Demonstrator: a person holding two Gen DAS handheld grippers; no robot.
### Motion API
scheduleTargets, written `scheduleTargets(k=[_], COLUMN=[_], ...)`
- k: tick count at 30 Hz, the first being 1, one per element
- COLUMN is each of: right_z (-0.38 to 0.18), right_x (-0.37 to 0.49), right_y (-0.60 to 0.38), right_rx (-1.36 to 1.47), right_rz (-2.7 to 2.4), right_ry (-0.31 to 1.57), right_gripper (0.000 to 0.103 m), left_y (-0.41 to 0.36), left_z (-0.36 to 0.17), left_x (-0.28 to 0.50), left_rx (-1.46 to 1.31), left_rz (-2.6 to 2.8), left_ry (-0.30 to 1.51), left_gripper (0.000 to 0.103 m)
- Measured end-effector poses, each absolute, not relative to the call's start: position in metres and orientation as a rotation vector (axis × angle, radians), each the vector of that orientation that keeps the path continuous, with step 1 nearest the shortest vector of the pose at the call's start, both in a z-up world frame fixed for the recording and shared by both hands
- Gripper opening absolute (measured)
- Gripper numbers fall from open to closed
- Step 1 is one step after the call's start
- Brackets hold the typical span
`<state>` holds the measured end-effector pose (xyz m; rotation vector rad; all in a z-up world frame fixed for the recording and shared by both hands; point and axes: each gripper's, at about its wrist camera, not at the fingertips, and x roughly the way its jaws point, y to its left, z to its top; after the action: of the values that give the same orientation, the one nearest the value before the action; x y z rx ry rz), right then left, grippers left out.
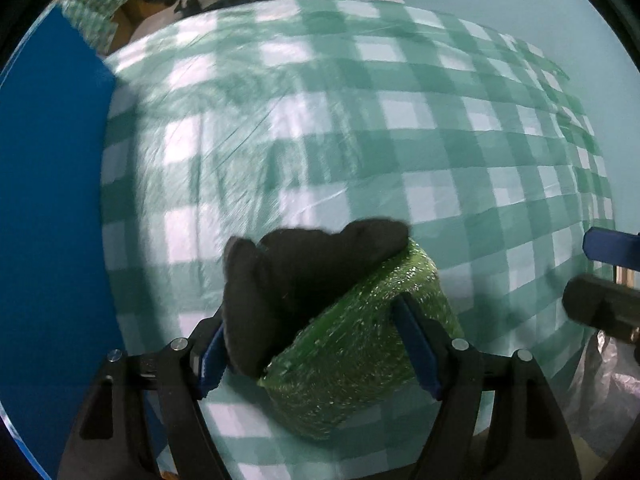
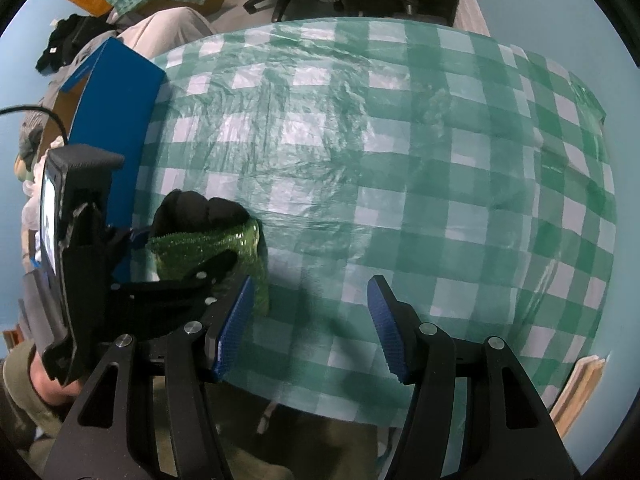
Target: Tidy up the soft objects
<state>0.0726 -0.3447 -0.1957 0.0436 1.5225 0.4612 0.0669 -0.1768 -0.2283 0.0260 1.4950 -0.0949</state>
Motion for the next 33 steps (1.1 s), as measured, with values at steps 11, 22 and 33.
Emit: scheduleTargets(k=[11,22,33], right_z=[-0.191,-0.192,-0.210], right_x=[0.071,0.063,0.060], right_y=[-0.370,-0.393,-0.360], right_rx=[0.092,0.141,0.139], right_rz=[0.384,0.316,0.413], right_ry=[1.512,1.516,1.498], right_gripper=[0.060,0.060,0.062], left_y=[-0.206,-0.228,-0.159], left_z=[-0.221,-0.208,-0.187], left_x=[0.093,0.121,0.107], left_rx=[0.019,0.024,0.001], left_rz=[-0.137,-0.164,-0.101], left_ry=[1.475,1.465,1.452], left_gripper=[0.077,0.077,0.077])
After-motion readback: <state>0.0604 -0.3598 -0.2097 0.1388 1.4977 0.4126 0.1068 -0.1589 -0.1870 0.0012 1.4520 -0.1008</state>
